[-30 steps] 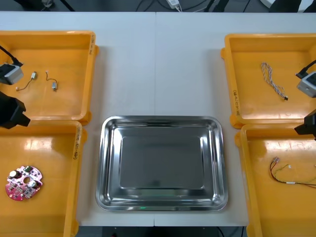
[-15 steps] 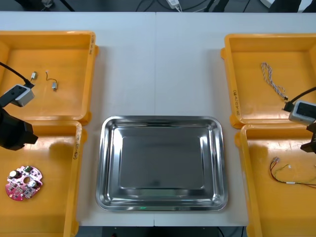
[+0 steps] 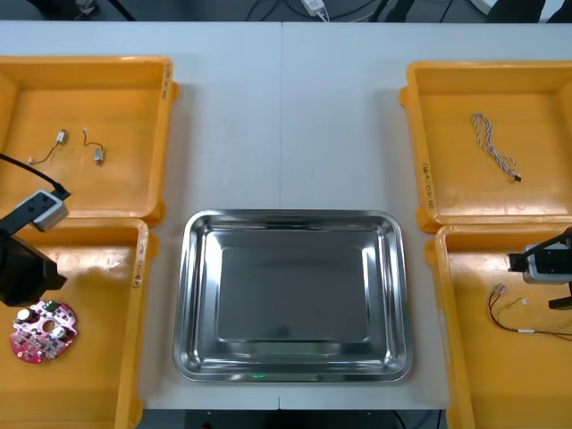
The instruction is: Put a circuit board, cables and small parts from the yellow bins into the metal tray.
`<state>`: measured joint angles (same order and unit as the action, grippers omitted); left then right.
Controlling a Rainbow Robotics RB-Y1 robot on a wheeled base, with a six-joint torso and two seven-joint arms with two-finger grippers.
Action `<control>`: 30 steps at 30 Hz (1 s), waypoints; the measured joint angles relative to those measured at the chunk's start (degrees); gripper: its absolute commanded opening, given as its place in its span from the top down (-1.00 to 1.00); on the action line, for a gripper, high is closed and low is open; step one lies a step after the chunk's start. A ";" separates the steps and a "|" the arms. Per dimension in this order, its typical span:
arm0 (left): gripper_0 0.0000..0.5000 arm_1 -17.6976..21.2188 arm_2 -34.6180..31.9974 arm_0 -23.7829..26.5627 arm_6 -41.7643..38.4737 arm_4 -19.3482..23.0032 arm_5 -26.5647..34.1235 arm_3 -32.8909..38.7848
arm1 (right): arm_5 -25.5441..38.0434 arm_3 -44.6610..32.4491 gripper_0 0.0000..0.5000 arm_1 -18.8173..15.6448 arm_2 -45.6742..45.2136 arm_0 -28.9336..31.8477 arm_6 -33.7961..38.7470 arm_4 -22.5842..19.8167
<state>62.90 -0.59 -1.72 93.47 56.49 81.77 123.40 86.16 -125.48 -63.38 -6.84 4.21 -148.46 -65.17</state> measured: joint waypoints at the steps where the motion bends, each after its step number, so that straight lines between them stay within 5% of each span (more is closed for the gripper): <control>1: -1.00 0.00 0.00 -0.61 1.45 -0.09 -0.27 0.00 | -0.53 0.00 -1.00 -0.01 0.00 0.55 -0.01 -0.02; 14: -1.00 0.58 0.11 -6.78 3.39 -2.56 -5.26 0.02 | -5.61 -0.04 -1.00 -0.20 0.00 6.17 -3.03 3.67; 30: -1.00 0.73 5.66 -7.02 3.42 -6.22 -11.24 -2.27 | -15.99 -0.05 -1.00 -0.35 7.59 9.00 -3.03 13.08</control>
<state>63.63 5.07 -8.74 96.89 50.27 70.53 121.12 70.17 -125.54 -63.73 0.74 13.21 -151.49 -52.08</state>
